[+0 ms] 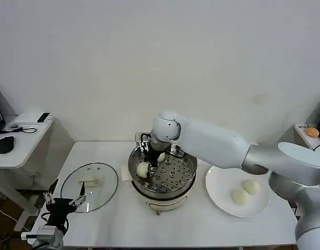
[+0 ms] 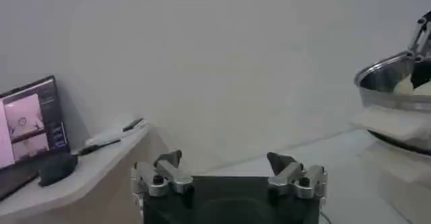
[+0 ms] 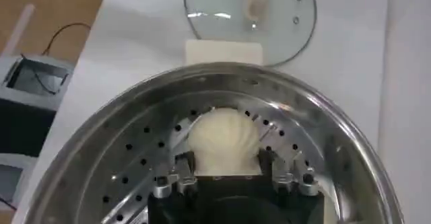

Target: Take steamed baozi put them in steamer then cover it.

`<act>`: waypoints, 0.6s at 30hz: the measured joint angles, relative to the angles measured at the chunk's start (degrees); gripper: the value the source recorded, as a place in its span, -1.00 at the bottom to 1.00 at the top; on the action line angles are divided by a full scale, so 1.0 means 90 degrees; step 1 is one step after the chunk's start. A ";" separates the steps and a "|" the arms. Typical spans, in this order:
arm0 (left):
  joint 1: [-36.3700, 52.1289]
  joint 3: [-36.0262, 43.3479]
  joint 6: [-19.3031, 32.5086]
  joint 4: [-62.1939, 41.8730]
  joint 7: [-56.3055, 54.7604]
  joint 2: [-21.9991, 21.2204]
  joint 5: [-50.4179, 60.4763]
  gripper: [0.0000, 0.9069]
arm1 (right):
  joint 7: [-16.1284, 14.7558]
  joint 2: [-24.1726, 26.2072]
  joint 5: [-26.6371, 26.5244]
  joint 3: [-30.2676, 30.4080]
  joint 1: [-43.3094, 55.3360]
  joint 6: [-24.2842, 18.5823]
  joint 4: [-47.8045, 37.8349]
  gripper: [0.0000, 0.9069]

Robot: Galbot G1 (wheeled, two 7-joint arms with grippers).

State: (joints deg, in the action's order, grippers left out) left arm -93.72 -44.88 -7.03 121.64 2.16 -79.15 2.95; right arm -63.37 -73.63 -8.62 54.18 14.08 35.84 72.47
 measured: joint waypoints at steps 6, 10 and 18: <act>-0.0011 0.0003 0.0000 0.0004 0.0001 -0.0009 0.0003 1.00 | 0.0017 0.0054 0.0004 0.0006 0.0026 0.0006 0.0044 1.00; -0.0007 0.0014 0.0000 0.0009 0.0002 -0.0019 0.0014 1.00 | 0.0015 0.0106 0.0010 -0.0036 0.0034 0.0013 0.0096 1.00; -0.0053 0.0011 0.0000 0.0050 0.0002 -0.0023 0.0020 1.00 | -0.0088 0.0437 0.0019 -0.0190 0.0124 -0.0034 0.0352 1.00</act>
State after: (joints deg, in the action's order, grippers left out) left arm -94.20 -44.78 -7.03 122.09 2.18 -79.36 3.13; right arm -64.16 -69.71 -8.44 52.48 15.19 35.53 75.64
